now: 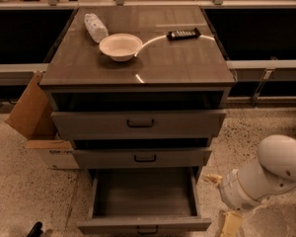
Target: Close bottom drawer
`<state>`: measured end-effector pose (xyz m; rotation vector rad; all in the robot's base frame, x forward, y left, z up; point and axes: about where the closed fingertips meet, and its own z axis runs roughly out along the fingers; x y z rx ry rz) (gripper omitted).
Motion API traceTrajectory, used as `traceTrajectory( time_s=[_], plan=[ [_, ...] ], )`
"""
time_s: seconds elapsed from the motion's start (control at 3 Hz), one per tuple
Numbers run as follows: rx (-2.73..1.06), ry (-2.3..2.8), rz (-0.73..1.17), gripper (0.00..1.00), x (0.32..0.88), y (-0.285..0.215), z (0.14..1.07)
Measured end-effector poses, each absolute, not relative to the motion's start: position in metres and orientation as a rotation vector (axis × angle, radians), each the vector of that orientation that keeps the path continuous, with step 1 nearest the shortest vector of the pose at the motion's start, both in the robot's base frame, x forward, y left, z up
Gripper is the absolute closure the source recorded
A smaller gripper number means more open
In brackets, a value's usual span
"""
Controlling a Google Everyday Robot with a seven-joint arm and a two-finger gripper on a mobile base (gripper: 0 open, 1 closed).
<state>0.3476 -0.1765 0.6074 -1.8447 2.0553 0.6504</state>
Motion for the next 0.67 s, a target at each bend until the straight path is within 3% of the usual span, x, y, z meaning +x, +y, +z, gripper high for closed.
traceTrajectory(
  time_s=[0.67],
  plan=[
    [-1.852, 2.001, 0.844, 0.0, 0.322, -0.178, 0.481]
  ],
)
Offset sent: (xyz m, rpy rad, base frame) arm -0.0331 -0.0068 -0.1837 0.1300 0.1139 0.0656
